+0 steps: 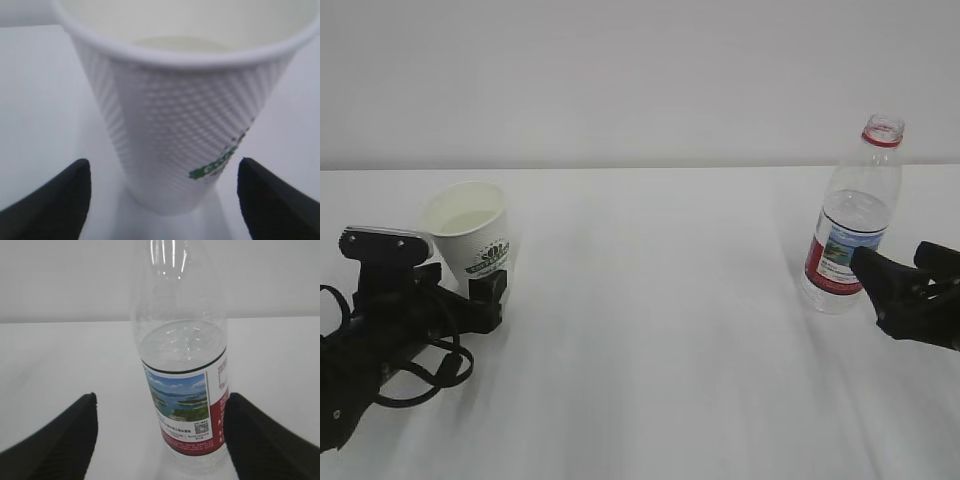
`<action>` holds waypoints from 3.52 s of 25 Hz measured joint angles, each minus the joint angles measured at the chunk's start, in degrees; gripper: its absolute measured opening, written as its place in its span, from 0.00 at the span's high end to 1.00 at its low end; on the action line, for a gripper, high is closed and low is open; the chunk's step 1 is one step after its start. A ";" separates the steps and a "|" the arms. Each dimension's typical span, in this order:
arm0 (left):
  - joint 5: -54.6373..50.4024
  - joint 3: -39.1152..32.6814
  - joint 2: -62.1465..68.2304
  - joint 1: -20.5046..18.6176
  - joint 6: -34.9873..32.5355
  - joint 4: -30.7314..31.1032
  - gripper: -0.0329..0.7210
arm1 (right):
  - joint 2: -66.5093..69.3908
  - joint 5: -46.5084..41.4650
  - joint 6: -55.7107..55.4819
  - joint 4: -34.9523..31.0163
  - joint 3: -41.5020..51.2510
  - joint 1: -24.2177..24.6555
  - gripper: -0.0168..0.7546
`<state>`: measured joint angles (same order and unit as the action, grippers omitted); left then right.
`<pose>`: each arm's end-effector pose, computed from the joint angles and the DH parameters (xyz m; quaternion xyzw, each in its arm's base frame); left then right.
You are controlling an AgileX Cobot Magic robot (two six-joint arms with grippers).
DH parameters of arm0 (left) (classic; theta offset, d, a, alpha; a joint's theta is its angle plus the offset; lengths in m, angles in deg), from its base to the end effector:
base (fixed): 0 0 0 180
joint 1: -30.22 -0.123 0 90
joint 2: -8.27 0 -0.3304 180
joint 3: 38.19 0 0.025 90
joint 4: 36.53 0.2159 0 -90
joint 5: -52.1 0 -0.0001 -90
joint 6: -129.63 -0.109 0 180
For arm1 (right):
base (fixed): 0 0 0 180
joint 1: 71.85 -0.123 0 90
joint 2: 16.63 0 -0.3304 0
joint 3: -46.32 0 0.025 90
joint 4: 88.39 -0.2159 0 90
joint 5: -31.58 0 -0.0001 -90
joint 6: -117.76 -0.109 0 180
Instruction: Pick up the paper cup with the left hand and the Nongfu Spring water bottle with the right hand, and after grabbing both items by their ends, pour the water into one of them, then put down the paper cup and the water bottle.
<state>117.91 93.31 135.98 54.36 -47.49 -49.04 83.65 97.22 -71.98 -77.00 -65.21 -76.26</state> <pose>0.3201 -0.1198 0.1324 0.0588 0.8195 -0.0780 0.5647 0.2276 0.0372 0.2160 -0.0519 0.7826 0.1212 0.6084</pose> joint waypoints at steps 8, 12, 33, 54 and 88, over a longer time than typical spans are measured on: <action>0.00 -3.08 -4.50 0.00 0.10 -0.65 0.06 | 0.00 0.00 0.00 0.08 0.00 0.00 0.22; 0.04 -4.84 -6.36 0.00 0.93 -0.65 0.06 | 0.00 0.00 0.00 0.08 0.00 0.00 0.22; 0.04 -13.30 -19.34 0.00 1.39 -0.97 0.11 | 0.00 0.00 -1.99 5.35 0.00 0.00 0.22; 0.04 -10.05 -32.30 0.00 1.39 -5.85 0.13 | -0.46 -3.24 -5.07 1.20 -9.36 0.00 0.22; -27.92 9.78 -44.89 -5.86 1.41 3.83 0.17 | -30.31 -45.18 -6.03 -1.74 -26.07 0.00 0.22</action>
<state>89.99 103.09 91.09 48.51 -46.08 -45.21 53.34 52.04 -78.01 -78.74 -91.28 -76.26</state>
